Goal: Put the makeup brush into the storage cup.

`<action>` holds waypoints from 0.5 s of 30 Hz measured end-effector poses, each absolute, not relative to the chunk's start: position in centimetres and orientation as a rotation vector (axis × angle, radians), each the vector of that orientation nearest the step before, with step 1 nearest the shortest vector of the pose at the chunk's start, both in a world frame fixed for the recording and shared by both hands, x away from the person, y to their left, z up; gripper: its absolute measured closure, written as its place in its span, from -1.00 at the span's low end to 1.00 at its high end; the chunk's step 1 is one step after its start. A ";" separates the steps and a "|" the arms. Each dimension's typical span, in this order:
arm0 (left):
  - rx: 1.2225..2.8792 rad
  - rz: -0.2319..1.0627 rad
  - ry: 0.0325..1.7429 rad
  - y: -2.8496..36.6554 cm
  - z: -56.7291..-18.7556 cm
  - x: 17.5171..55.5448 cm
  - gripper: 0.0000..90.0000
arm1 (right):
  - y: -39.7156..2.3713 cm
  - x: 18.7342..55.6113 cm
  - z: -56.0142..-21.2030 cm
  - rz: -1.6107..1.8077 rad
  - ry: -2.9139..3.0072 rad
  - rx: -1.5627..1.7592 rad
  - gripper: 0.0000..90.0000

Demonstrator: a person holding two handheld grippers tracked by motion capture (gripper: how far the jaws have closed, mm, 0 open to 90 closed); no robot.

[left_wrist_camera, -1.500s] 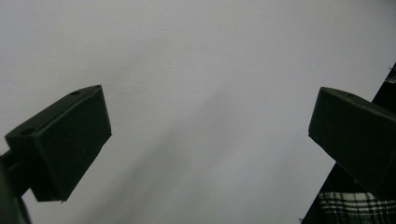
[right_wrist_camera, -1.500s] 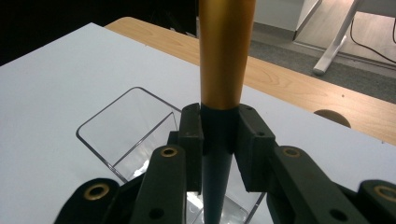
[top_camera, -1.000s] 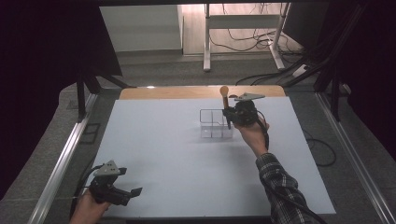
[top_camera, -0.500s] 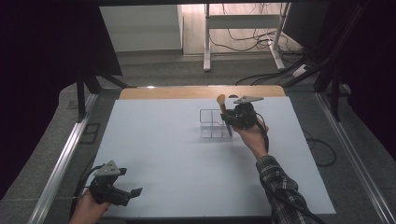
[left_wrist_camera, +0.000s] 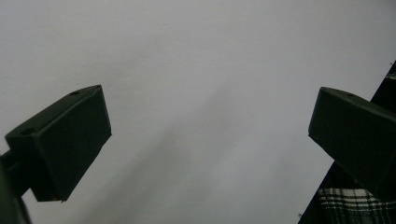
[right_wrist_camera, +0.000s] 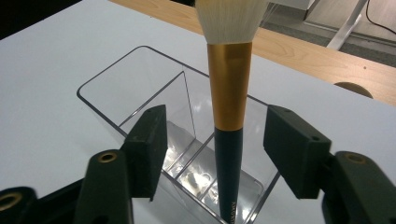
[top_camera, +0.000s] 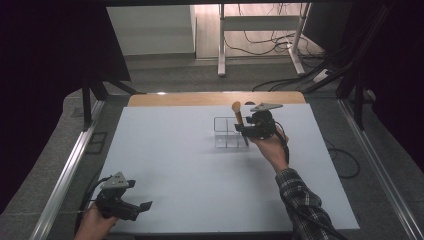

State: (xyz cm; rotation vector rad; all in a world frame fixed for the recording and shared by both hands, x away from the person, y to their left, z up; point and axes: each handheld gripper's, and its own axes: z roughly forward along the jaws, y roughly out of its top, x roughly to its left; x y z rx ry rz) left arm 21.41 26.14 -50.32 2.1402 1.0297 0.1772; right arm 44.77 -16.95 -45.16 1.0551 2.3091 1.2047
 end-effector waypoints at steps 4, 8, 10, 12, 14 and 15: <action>2.134 0.182 1.032 26.2 -50.3 21.4 -1.00 | -17.0 44.7 -45.0 1.198 2.322 1.051 -0.24; 2.127 0.193 1.034 26.3 -50.2 21.4 -1.00 | -16.9 44.5 -44.9 1.183 2.331 1.040 -0.31; 2.120 0.200 1.034 26.3 -50.2 21.4 -1.00 | -17.0 44.4 -44.7 1.189 2.335 1.040 -0.35; 2.120 0.202 1.033 26.3 -50.2 21.4 -1.00 | -17.1 44.4 -44.6 1.190 2.339 1.042 -0.38; 2.125 0.204 1.030 26.3 -50.2 21.4 -1.00 | -17.1 44.4 -44.5 1.198 2.346 1.041 -0.41; 2.128 0.205 1.027 26.3 -50.2 21.4 -1.00 | -17.1 44.3 -44.4 1.203 2.352 1.041 -0.47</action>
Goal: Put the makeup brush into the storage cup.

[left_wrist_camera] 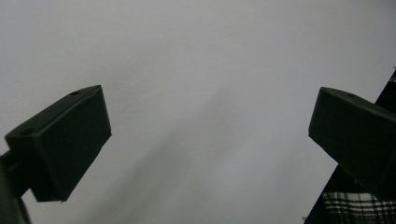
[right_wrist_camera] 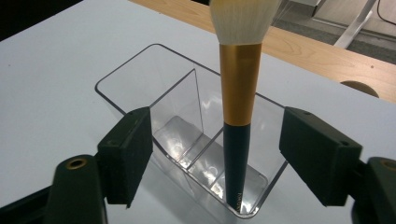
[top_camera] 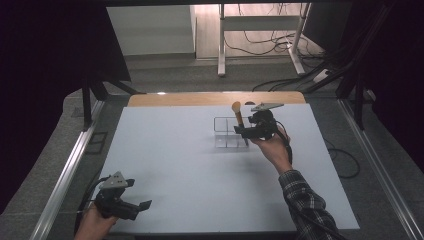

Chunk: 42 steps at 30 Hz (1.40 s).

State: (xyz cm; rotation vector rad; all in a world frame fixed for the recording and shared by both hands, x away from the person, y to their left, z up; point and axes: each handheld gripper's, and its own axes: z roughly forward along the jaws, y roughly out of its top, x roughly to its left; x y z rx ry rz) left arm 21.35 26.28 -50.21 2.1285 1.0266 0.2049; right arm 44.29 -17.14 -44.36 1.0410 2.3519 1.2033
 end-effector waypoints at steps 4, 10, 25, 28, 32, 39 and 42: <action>2.128 0.204 1.026 26.3 -50.2 21.3 -1.00 | -17.1 44.0 -44.1 1.188 2.350 1.042 -0.60; 2.120 0.208 1.032 26.4 -50.2 21.3 -1.00 | -17.2 43.8 -43.9 1.169 2.359 1.046 -0.77; 2.122 0.223 1.010 26.3 -50.2 21.2 -1.00 | -17.4 43.0 -43.8 1.139 2.417 1.054 -0.97; 2.125 0.230 1.004 26.3 -50.2 21.2 -1.00 | -17.5 42.9 -43.8 1.139 2.421 1.067 -1.00; 2.123 0.234 1.001 26.4 -50.2 21.2 -1.00 | -17.7 42.7 -44.0 1.131 2.432 1.065 -1.00; 2.119 0.240 0.988 26.4 -50.1 21.2 -1.00 | -17.5 41.9 -44.2 1.096 2.435 1.040 -1.00; 2.118 0.242 0.988 26.4 -50.1 21.1 -1.00 | -17.4 41.6 -44.2 1.102 2.436 1.036 -1.00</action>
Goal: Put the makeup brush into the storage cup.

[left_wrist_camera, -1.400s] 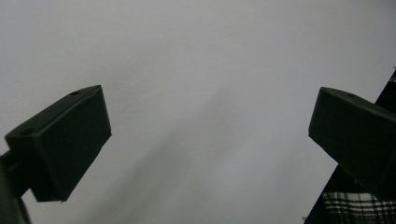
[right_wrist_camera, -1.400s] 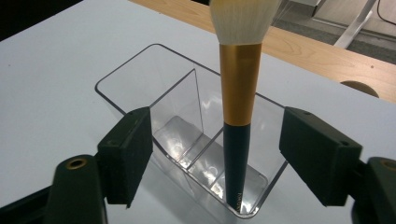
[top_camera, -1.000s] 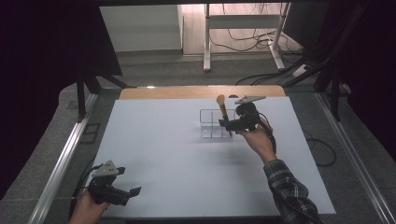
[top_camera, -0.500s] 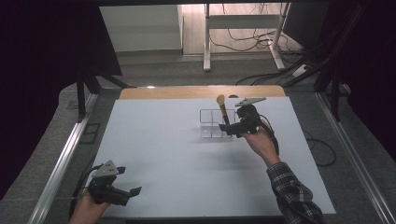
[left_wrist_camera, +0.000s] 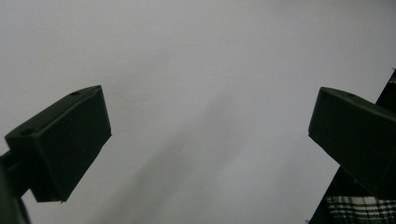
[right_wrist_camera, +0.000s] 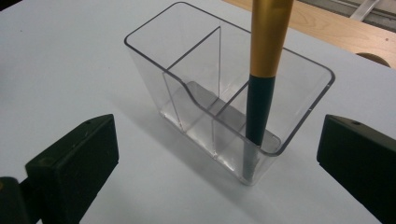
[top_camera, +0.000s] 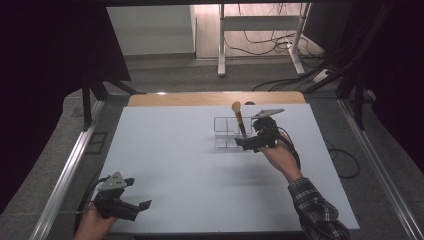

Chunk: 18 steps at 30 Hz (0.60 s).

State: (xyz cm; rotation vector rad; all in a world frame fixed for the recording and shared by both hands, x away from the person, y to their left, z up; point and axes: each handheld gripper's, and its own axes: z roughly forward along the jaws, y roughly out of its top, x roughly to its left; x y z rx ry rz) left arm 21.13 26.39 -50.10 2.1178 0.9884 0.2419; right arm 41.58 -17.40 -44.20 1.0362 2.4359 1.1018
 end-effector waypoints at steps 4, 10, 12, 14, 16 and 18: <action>2.112 0.244 0.996 26.5 -50.1 21.0 -1.00 | -17.4 41.1 -44.1 1.097 2.437 1.014 -1.00; 2.121 0.243 0.986 26.5 -50.1 21.1 -1.00 | -17.6 40.4 -44.1 1.107 2.443 1.001 -1.00; 2.125 0.243 0.985 26.5 -50.1 21.1 -1.00 | -17.6 40.3 -44.1 1.109 2.447 1.003 -1.00; 2.127 0.242 0.985 26.5 -50.1 21.1 -1.00 | -17.7 40.1 -44.1 1.105 2.449 0.996 -1.00; 2.125 0.244 0.986 26.5 -50.1 21.1 -1.00 | -17.7 39.9 -44.1 1.109 2.449 0.993 -1.00; 2.126 0.246 0.985 26.5 -50.1 21.1 -1.00 | -17.8 39.7 -44.1 1.118 2.447 0.985 -1.00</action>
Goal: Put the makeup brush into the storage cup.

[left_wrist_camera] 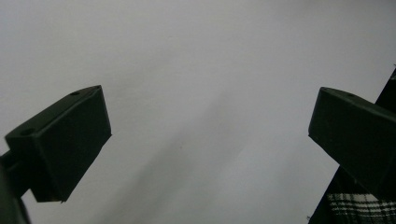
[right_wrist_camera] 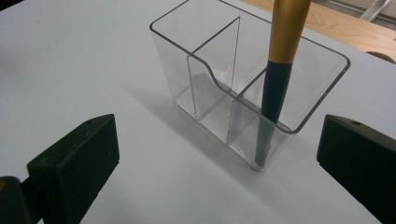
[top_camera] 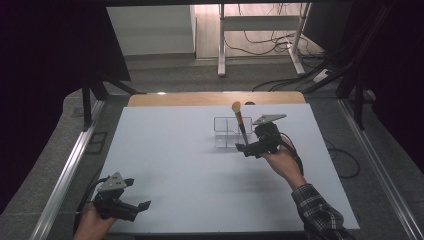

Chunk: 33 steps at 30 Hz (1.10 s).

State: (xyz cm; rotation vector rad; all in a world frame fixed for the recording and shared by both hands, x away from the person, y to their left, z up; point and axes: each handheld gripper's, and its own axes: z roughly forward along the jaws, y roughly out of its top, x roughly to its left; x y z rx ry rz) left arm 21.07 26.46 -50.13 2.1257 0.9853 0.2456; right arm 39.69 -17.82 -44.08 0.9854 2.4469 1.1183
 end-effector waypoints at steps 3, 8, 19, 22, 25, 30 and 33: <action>2.129 0.246 0.985 26.4 -50.1 21.1 -1.00 | -17.9 39.3 -44.0 1.132 2.442 0.975 -1.00; 2.132 0.245 0.985 26.4 -50.2 21.1 -1.00 | -18.1 38.7 -44.1 1.129 2.442 0.961 -1.00; 2.130 0.259 0.968 26.3 -50.1 21.0 -1.00 | -18.6 37.7 -44.5 1.107 2.458 0.953 -1.00; 2.127 0.264 0.964 26.3 -50.0 21.0 -1.00 | -18.8 37.4 -44.6 1.105 2.462 0.958 -1.00; 2.130 0.266 0.961 26.3 -50.0 21.0 -1.00 | -18.9 37.1 -44.7 1.104 2.468 0.955 -1.00; 2.128 0.267 0.965 26.3 -50.0 21.0 -1.00 | -19.2 36.7 -45.0 1.106 2.474 0.955 -1.00; 2.130 0.268 0.962 26.3 -50.1 21.0 -1.00 | -19.4 36.3 -45.2 1.102 2.480 0.950 -1.00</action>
